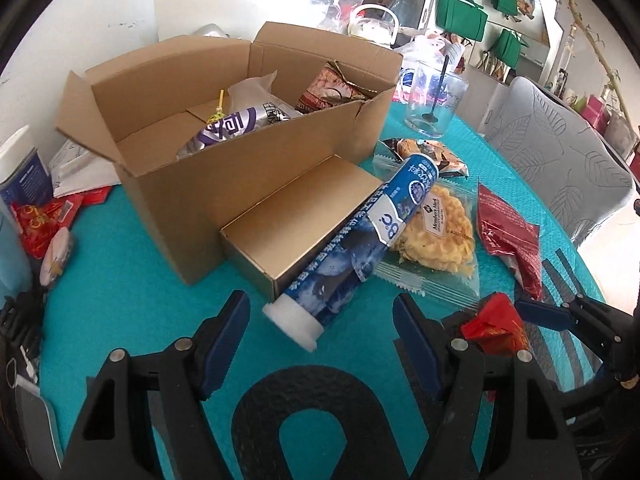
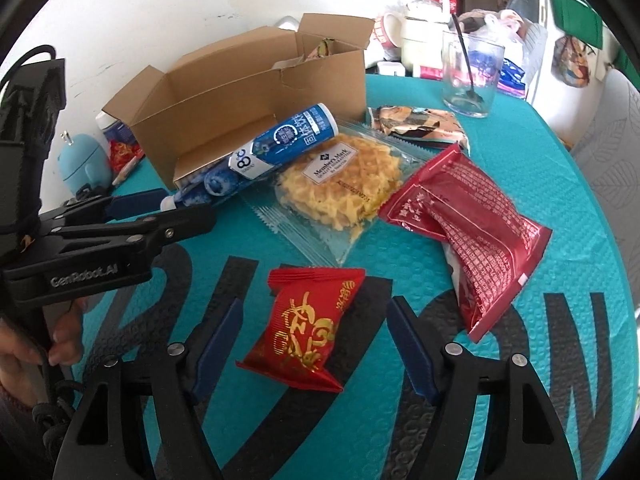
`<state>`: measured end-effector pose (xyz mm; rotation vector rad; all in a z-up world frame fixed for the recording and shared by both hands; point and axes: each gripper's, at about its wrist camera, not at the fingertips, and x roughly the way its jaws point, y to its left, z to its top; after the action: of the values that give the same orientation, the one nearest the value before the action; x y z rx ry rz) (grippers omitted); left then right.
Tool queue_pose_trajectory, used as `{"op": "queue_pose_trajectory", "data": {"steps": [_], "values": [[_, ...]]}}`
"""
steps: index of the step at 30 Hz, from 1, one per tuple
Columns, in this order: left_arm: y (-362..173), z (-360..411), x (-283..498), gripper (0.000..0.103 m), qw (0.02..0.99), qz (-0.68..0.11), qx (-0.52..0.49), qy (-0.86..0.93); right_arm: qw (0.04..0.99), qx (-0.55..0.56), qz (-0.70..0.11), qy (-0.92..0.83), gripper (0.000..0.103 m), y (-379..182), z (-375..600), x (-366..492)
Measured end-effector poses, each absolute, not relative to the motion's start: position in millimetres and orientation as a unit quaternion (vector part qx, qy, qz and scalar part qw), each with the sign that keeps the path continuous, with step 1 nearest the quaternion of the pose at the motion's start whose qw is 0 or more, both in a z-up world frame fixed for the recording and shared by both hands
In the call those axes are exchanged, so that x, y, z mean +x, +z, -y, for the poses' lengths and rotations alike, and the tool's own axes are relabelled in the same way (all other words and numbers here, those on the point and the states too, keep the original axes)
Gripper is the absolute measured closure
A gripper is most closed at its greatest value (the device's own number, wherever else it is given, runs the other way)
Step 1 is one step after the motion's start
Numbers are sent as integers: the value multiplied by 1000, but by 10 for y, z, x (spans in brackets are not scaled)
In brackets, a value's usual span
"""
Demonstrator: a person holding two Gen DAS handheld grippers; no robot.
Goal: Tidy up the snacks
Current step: 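Grasp the blue-white tube with left tool while right tool grasps red candy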
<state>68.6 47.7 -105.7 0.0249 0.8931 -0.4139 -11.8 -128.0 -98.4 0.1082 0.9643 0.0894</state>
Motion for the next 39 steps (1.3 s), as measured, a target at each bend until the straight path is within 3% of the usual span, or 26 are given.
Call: {"op": "queue_pose_trajectory", "data": {"steps": [9,12,17,23,39], "values": [[-1064,-372,698,30,882,-423,35,-203,883,57,-465,39,31,-1032,1356,-104],[-1051,-374,669,38,886,-418,31,-200,883,57,-464,38,31,-1026,1387,-127],[-1069,-333,592,64,880,-429,47,-200,883,62,-464,43,42,-1021,1426,-156],[-1056,-297,512,69,874,-434,46,-212,882,74,-462,54,58,-1017,1465,-201],[-1000,-297,-41,71,849,-472,64,-230,878,87,-467,61,59,-985,1600,-494]]}}
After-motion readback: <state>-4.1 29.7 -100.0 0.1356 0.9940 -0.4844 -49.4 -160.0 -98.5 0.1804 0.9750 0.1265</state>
